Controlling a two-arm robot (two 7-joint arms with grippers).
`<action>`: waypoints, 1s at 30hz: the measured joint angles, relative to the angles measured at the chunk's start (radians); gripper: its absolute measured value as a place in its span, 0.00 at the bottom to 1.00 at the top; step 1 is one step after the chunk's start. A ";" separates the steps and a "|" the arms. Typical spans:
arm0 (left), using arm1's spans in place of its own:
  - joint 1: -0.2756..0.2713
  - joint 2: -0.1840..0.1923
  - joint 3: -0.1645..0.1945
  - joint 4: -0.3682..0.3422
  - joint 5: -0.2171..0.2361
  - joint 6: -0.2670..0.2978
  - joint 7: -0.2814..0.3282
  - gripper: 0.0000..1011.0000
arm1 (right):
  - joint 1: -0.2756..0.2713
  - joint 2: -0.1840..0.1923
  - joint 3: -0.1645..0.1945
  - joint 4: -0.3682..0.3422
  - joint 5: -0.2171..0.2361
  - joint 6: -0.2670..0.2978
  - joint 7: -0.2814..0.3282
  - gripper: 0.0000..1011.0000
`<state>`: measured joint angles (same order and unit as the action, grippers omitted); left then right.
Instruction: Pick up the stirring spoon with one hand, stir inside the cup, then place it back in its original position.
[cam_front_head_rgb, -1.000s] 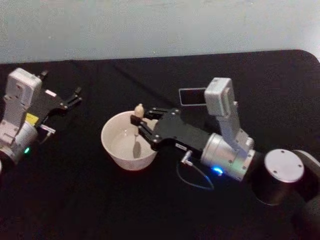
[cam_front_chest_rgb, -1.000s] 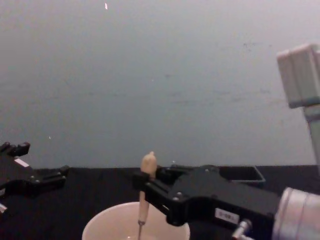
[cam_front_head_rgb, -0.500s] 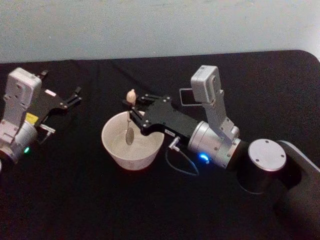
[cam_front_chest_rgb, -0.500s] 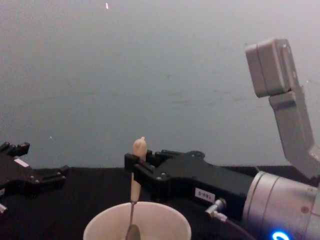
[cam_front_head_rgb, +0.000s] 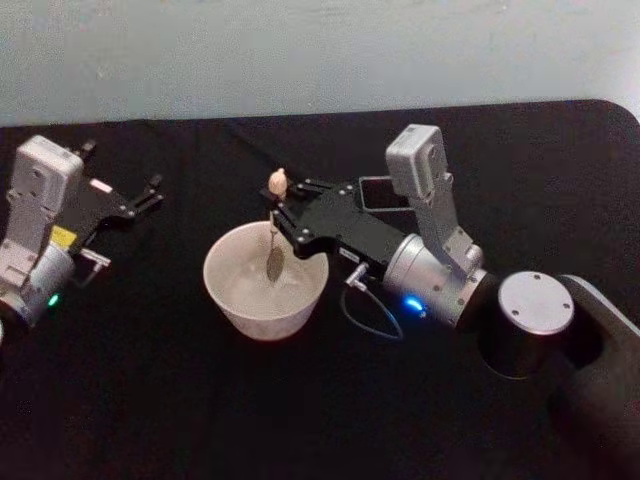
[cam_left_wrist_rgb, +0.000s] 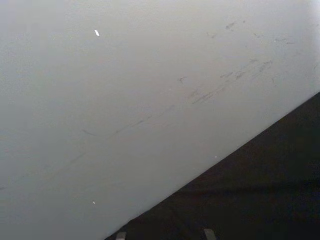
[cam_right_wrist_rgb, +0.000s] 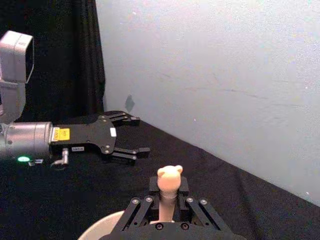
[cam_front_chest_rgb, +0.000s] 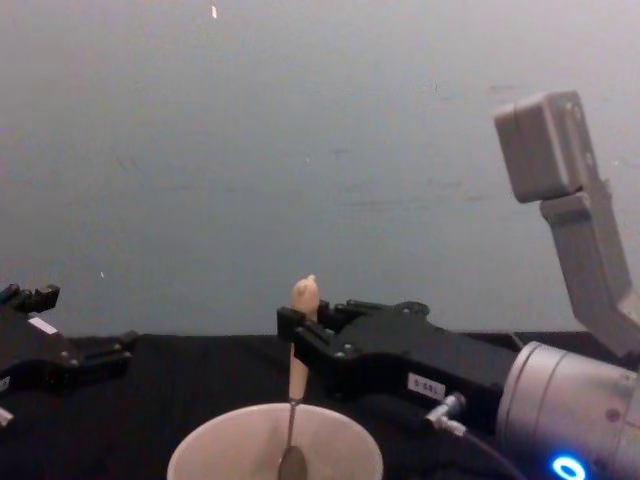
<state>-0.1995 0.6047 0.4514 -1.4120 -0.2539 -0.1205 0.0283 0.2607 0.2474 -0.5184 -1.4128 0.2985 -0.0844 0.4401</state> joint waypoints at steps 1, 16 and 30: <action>0.000 0.000 0.000 0.000 0.000 0.000 0.000 0.99 | -0.001 0.002 0.004 0.000 0.000 0.000 0.000 0.20; 0.000 0.000 0.000 0.000 0.000 0.000 0.000 0.99 | -0.049 0.042 0.039 -0.063 0.029 0.019 0.018 0.20; 0.000 0.000 0.000 0.000 0.000 0.000 0.000 0.99 | -0.102 0.091 0.031 -0.145 0.062 0.029 0.051 0.20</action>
<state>-0.1996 0.6047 0.4514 -1.4120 -0.2539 -0.1205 0.0283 0.1585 0.3386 -0.4871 -1.5581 0.3606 -0.0550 0.4907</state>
